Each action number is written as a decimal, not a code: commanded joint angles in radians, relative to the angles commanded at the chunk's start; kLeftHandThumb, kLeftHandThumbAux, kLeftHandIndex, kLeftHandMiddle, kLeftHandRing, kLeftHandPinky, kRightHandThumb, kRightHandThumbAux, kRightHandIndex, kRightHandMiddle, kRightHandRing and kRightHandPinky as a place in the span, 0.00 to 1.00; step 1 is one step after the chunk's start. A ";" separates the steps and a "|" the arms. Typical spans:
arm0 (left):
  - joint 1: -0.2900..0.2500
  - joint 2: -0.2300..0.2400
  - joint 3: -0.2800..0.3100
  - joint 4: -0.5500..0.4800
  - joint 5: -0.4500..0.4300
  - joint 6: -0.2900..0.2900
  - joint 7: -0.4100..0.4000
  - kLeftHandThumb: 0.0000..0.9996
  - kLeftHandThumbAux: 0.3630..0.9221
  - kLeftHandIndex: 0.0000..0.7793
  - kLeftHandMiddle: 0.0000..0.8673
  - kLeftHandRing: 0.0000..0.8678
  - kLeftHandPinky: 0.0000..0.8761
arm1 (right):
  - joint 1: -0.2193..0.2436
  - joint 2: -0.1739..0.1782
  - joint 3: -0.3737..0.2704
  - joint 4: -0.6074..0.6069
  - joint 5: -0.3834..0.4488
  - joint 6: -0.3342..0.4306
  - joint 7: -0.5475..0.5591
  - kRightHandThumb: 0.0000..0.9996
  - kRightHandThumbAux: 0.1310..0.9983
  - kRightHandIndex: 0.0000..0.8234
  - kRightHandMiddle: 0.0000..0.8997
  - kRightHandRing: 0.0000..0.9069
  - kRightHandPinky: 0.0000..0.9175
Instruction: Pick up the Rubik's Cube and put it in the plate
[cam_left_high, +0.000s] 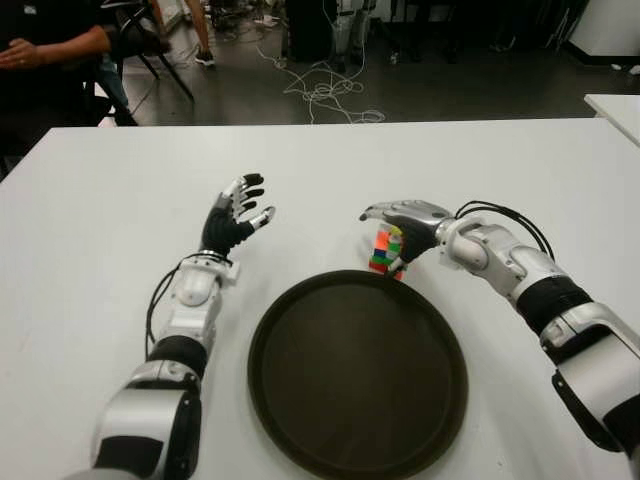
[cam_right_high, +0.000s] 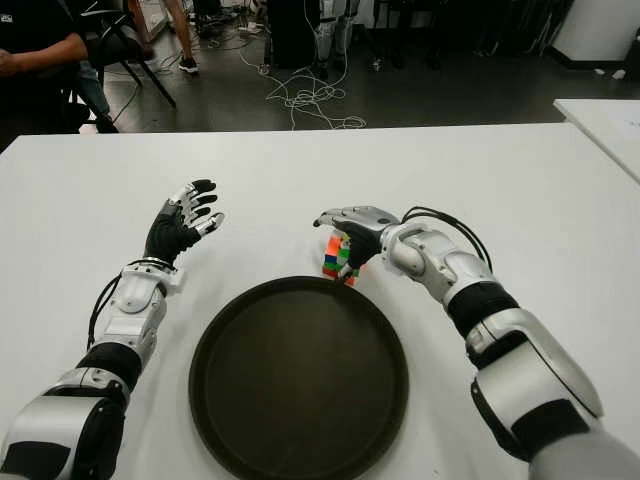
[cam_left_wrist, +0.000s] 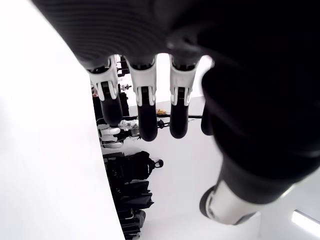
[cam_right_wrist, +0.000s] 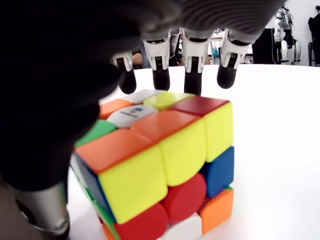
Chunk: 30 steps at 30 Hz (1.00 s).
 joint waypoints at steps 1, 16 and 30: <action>0.000 0.000 -0.001 0.000 0.001 0.000 0.001 0.00 0.81 0.25 0.21 0.18 0.16 | 0.001 -0.001 -0.001 -0.003 0.000 0.002 0.000 0.00 0.70 0.10 0.12 0.14 0.13; 0.002 -0.002 -0.001 -0.010 -0.003 0.008 -0.006 0.00 0.86 0.24 0.21 0.17 0.13 | 0.013 -0.028 -0.018 -0.064 0.013 0.044 0.023 0.00 0.65 0.09 0.11 0.13 0.13; 0.004 -0.006 0.000 -0.015 -0.001 -0.008 0.009 0.00 0.89 0.27 0.22 0.17 0.15 | 0.005 -0.029 -0.022 -0.046 0.012 0.062 0.027 0.00 0.65 0.09 0.11 0.14 0.16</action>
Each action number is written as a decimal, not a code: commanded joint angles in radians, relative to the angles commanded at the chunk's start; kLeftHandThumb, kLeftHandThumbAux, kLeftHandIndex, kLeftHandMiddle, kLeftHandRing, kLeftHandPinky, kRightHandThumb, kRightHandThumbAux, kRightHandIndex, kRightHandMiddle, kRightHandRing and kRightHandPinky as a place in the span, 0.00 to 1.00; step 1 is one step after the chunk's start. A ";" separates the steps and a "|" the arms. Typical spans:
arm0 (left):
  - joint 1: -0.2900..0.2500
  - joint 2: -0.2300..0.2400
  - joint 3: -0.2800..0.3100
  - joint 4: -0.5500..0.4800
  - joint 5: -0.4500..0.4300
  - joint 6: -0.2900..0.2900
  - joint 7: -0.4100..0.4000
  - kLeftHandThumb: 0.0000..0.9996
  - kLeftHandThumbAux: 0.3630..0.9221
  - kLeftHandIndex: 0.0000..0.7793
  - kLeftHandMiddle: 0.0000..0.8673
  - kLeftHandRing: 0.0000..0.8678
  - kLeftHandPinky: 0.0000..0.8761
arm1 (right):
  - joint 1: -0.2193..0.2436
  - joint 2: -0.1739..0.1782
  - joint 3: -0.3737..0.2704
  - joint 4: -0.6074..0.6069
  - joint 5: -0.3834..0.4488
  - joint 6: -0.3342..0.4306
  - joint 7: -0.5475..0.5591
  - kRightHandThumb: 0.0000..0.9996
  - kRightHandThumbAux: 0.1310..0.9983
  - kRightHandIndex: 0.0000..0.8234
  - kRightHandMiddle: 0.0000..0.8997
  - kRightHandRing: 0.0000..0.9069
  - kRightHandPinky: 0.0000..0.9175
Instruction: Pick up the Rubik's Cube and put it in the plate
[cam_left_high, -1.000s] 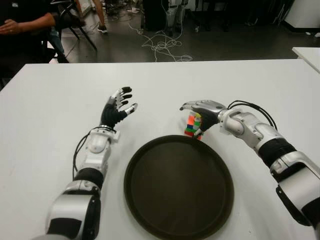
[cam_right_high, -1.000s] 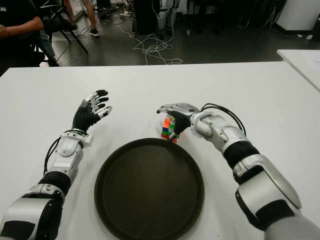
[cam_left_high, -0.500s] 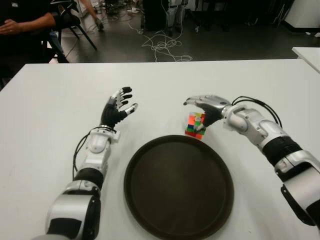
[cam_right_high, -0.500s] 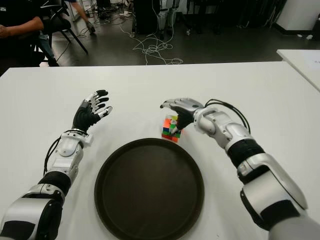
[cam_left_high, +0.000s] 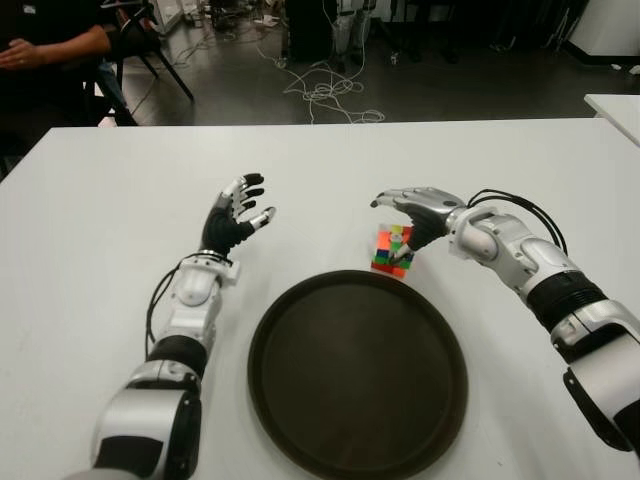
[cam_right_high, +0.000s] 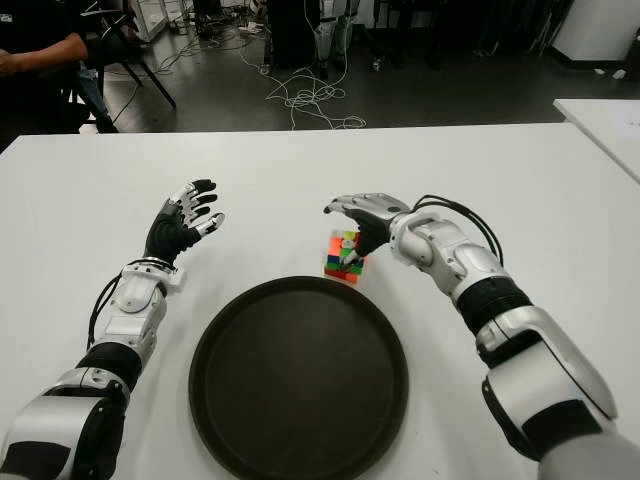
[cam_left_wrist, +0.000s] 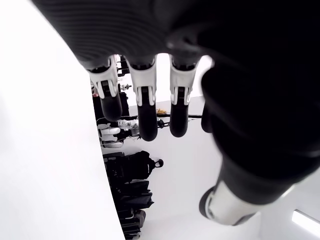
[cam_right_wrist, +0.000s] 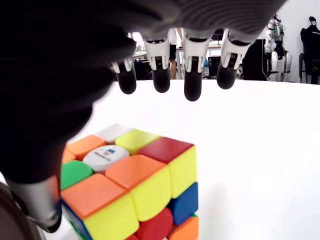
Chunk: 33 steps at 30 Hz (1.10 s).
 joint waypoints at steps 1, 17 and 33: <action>0.000 0.000 -0.001 0.000 0.001 -0.002 0.002 0.00 0.89 0.27 0.22 0.17 0.15 | -0.001 -0.001 0.000 0.003 0.000 -0.001 0.000 0.00 0.65 0.09 0.11 0.14 0.16; 0.001 -0.004 0.000 -0.006 -0.005 0.010 0.001 0.00 0.88 0.29 0.23 0.17 0.13 | -0.011 -0.004 0.002 0.011 -0.004 -0.003 0.011 0.00 0.64 0.08 0.10 0.12 0.11; 0.003 -0.001 -0.009 -0.014 0.007 0.025 0.013 0.00 0.85 0.25 0.21 0.17 0.15 | -0.005 0.001 0.015 0.011 -0.011 -0.026 0.014 0.00 0.69 0.08 0.10 0.12 0.12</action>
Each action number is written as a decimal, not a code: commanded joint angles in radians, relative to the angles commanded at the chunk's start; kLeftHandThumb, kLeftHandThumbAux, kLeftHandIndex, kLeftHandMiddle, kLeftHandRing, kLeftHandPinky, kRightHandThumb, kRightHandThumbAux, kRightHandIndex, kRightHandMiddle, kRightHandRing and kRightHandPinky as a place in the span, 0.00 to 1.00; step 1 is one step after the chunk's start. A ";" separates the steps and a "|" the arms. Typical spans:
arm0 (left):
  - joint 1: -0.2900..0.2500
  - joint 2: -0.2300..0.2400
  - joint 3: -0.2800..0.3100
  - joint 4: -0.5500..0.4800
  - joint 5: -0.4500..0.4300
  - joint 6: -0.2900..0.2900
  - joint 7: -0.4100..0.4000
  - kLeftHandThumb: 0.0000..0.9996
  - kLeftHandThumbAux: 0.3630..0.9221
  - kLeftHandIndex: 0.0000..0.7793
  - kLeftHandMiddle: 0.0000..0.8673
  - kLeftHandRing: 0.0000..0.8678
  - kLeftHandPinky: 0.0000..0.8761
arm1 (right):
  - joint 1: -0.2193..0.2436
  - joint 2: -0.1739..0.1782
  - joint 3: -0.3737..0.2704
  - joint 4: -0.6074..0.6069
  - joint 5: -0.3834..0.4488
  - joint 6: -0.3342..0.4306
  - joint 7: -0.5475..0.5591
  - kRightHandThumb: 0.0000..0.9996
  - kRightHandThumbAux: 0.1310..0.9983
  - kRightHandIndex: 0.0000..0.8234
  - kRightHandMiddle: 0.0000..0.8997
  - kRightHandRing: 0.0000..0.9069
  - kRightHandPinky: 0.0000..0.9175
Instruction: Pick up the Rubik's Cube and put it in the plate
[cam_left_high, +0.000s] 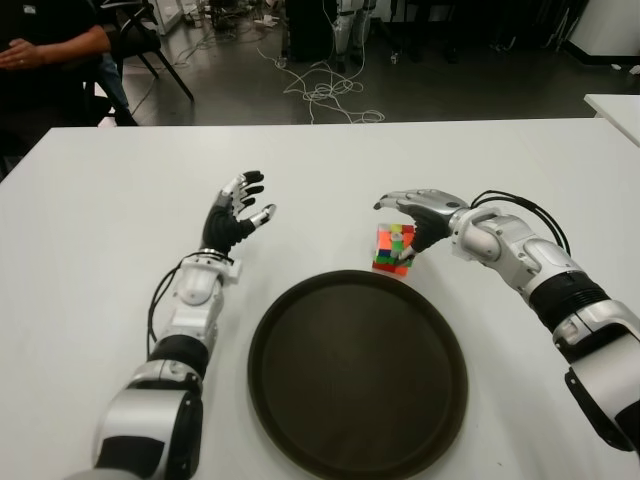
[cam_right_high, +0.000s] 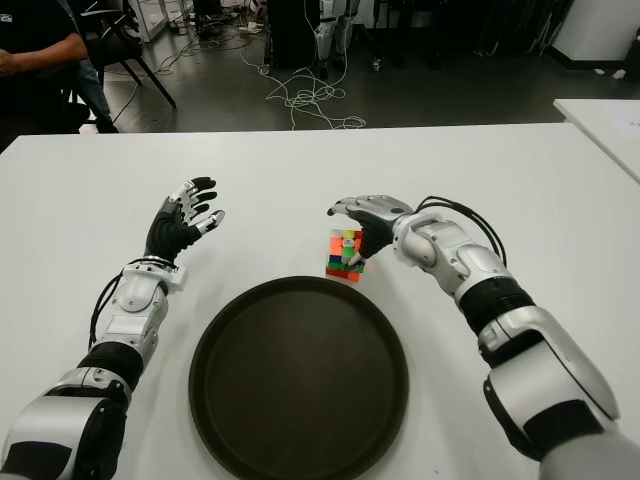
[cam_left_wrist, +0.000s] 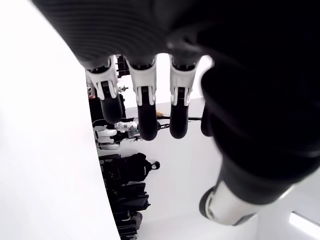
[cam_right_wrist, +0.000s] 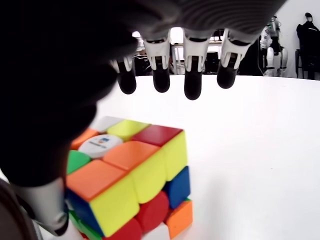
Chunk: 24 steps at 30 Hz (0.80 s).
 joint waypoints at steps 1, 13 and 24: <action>0.000 0.000 0.000 0.000 0.000 0.000 0.000 0.00 0.85 0.24 0.20 0.17 0.15 | 0.001 0.001 0.001 0.000 0.000 0.000 0.001 0.00 0.69 0.08 0.10 0.12 0.12; -0.001 0.001 -0.001 0.006 0.000 -0.008 -0.005 0.00 0.84 0.26 0.21 0.17 0.13 | 0.004 0.041 0.037 0.052 -0.011 -0.019 0.001 0.00 0.70 0.08 0.11 0.13 0.13; 0.000 0.005 -0.005 0.011 0.008 -0.011 0.009 0.00 0.81 0.27 0.21 0.17 0.14 | -0.002 0.072 0.054 0.107 -0.024 -0.004 -0.006 0.00 0.71 0.09 0.12 0.13 0.12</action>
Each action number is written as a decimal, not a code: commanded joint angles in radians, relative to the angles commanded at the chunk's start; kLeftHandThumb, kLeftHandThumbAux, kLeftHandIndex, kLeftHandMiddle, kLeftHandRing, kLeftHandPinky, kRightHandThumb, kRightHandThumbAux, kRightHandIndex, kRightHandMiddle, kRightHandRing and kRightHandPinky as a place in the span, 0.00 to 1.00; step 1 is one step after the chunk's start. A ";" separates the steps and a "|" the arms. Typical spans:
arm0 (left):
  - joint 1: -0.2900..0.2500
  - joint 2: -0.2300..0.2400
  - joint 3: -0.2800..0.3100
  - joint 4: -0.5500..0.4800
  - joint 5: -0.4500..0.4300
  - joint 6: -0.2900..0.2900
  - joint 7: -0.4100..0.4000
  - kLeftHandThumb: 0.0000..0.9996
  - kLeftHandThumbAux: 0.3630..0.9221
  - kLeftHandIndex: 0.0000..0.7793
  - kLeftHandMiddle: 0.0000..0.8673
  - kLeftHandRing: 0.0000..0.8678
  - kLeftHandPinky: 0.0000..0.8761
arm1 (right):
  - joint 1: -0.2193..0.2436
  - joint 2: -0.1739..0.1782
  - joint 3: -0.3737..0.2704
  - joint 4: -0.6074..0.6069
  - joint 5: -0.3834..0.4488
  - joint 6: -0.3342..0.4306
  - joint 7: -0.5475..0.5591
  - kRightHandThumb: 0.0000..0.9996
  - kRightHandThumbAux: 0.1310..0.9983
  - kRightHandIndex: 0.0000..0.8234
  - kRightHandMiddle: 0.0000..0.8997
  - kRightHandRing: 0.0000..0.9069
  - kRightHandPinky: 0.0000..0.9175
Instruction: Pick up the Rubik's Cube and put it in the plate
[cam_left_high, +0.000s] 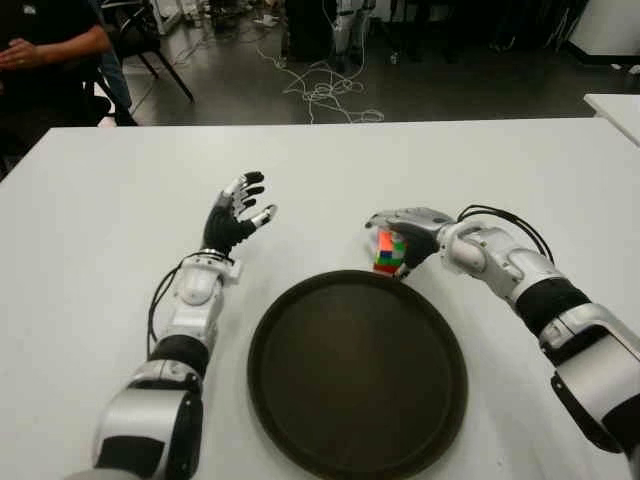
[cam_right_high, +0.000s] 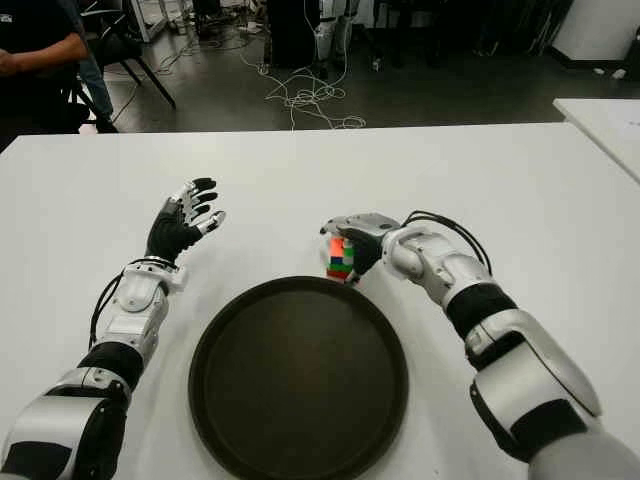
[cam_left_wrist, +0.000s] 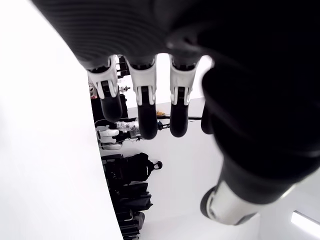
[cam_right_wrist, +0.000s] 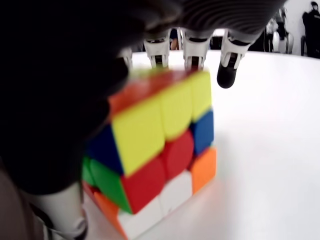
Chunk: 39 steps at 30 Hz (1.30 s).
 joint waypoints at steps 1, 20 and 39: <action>0.000 0.001 -0.001 0.001 0.003 -0.003 0.002 0.00 0.82 0.27 0.22 0.17 0.15 | -0.001 0.001 0.000 0.002 0.000 0.001 0.001 0.00 0.71 0.09 0.12 0.13 0.12; -0.001 0.007 0.004 0.012 -0.012 -0.003 -0.025 0.00 0.78 0.25 0.21 0.17 0.12 | -0.016 0.021 0.008 0.062 -0.005 0.011 -0.032 0.00 0.72 0.10 0.12 0.14 0.12; -0.003 0.005 0.014 0.020 -0.017 -0.001 -0.022 0.00 0.81 0.28 0.23 0.18 0.15 | -0.035 0.027 0.019 0.139 -0.020 -0.036 -0.147 0.24 0.79 0.31 0.31 0.34 0.38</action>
